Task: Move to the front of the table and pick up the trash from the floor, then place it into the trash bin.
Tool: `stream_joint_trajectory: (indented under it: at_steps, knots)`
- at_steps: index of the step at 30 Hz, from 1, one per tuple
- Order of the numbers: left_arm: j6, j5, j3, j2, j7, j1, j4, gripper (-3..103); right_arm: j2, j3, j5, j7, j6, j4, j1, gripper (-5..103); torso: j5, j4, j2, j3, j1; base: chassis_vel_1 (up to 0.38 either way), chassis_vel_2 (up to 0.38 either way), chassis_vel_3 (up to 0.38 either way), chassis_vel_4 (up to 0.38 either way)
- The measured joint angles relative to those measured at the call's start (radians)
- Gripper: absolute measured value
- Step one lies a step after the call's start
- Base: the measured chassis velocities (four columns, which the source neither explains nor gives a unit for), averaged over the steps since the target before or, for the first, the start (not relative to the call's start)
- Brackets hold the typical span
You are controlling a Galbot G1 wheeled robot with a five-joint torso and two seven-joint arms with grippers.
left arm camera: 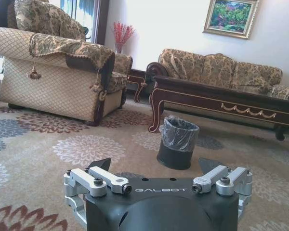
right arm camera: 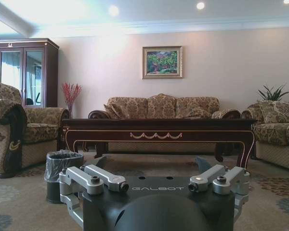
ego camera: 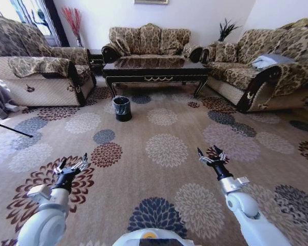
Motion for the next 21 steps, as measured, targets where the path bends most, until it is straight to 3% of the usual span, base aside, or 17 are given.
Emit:
stream_joint_trajectory:
  at_steps: [13,21]
  knots:
    - [0.001,0.005,-0.003,0.007,-0.009,-0.011,0.008,100,0.009,-0.004,-0.001,0.001,0.000,0.000,-0.001,100,-0.0004,0.0001,0.000,0.000,0.000,0.000,0.000,0.000,0.000]
    - [-0.021,-0.024,-0.031,0.009,0.042,0.000,-0.002,100,0.012,-0.004,-0.003,0.000,0.000,0.002,-0.006,100,-0.0004,0.0002,0.000,0.000,0.000,0.000,0.000,0.000,0.000]
